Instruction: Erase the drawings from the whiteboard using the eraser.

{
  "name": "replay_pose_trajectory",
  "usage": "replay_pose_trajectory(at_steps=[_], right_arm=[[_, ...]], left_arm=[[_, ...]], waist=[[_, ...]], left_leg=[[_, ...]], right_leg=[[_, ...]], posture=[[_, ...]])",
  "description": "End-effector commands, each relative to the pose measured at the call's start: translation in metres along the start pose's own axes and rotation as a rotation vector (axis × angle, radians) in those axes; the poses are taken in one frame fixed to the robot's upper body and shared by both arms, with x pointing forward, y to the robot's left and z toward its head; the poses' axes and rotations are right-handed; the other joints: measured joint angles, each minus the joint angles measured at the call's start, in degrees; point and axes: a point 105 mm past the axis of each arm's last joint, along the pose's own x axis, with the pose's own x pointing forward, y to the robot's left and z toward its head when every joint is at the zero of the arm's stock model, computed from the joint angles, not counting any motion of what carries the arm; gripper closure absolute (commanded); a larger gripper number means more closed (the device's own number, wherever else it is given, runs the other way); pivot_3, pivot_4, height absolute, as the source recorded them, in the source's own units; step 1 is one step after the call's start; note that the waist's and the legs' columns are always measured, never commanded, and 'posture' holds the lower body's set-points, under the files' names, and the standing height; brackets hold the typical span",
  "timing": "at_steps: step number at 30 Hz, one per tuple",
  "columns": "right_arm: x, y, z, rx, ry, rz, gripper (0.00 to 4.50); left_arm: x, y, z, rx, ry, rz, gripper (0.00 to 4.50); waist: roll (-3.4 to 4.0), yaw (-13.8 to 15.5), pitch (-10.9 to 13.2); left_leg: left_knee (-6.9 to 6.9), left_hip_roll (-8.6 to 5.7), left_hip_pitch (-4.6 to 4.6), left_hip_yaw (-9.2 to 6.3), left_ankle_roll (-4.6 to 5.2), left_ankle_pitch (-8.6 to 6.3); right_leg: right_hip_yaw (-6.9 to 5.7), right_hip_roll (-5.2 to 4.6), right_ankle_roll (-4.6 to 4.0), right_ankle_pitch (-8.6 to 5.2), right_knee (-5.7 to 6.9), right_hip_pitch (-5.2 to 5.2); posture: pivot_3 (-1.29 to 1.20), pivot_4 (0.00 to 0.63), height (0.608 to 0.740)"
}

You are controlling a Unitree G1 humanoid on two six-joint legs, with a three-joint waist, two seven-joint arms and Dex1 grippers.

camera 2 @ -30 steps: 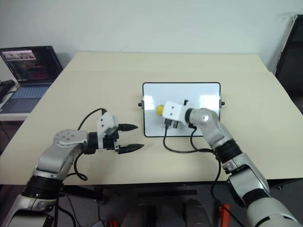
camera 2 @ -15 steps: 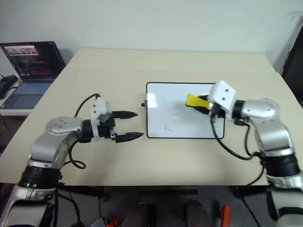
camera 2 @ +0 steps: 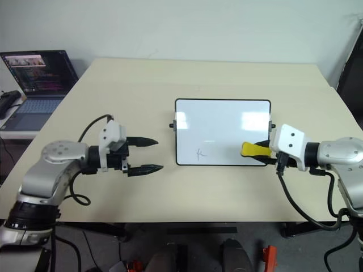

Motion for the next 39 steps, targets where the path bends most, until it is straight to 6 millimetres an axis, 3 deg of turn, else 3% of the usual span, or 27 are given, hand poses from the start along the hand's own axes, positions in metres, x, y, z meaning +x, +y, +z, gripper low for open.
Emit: replay_pose_trajectory(at_steps=[1, 8, 18, 23, 27, 31, 34, 39], right_arm=[[-0.01, -0.005, 0.006, -0.03, 0.001, -0.033, 3.45], [-0.014, -0.007, 0.001, -0.019, 0.015, -0.041, 3.45], [-0.004, -0.008, 0.008, -0.026, -0.03, -0.045, 3.45], [0.01, -0.019, 0.034, -0.056, -0.158, -0.098, 3.45], [0.062, -0.017, 0.065, -0.11, -0.31, -0.134, 3.45], [0.108, -0.02, 0.076, -0.147, -0.347, -0.195, 3.45], [0.132, -0.029, 0.074, -0.172, -0.333, -0.252, 3.45], [0.159, -0.025, 0.052, -0.215, -0.248, -0.215, 3.46]], left_arm=[[-0.008, 0.002, 0.012, 0.053, -0.009, 0.027, 0.0], [-0.01, 0.001, 0.014, 0.054, -0.01, 0.036, 0.0], [-0.007, 0.0, 0.016, 0.048, -0.027, 0.043, 0.0], [-0.008, -0.001, 0.015, 0.042, -0.03, 0.042, 0.0], [0.001, -0.002, 0.002, 0.013, -0.016, 0.036, 0.0], [0.007, -0.006, -0.012, 0.016, 0.025, 0.039, 0.0], [0.009, -0.013, -0.017, -0.003, 0.024, 0.028, 0.0], [0.01, -0.017, -0.017, -0.011, 0.016, 0.03, 0.0]], waist=[[0.0, 0.03, 0.0], [-0.01, 0.0, 0.0], [-0.01, 0.06, 0.0], [0.0, -0.3, 0.0], [-0.03, -0.61, -0.01], [-0.03, -0.7, -0.01], [-0.03, -0.47, -0.01], [-0.03, 0.16, -0.01]], left_leg=[[0.0, 0.0, 0.0, 0.0, 0.0, 0.0], [0.01, 0.0, 0.01, 0.01, 0.0, 0.0], [0.04, 0.0, 0.0, 0.0, 0.0, 0.0], [0.07, 0.01, 0.04, 0.05, 0.0, 0.0], [0.09, 0.04, 0.1, 0.06, 0.0, 0.01], [0.09, 0.05, 0.13, 0.06, -0.01, 0.01], [0.13, 0.03, 0.03, 0.08, -0.02, 0.01], [0.12, 0.01, 0.01, 0.03, -0.03, 0.01]], right_leg=[[0.0, 0.0, -0.02, 0.01, 0.0, 0.0], [0.01, 0.0, -0.09, 0.05, 0.01, 0.0], [0.0, 0.0, -0.09, 0.06, 0.02, 0.01], [0.05, 0.01, -0.09, 0.07, 0.08, 0.01], [0.07, 0.05, -0.09, 0.07, 0.1, 0.04], [0.07, 0.08, -0.11, 0.08, 0.13, 0.05], [0.08, 0.02, -0.09, 0.11, 0.12, -0.02], [0.0, 0.0, -0.1, 0.11, 0.12, -0.02]], posture=[[0.0, 0.15, 0.74], [0.0, 0.15, 0.74], [0.0, 0.15, 0.74], [0.0, 0.15, 0.74], [0.0, 0.15, 0.74], [0.0, 0.15, 0.74], [0.0, 0.15, 0.74], [0.0, 0.15, 0.74]])
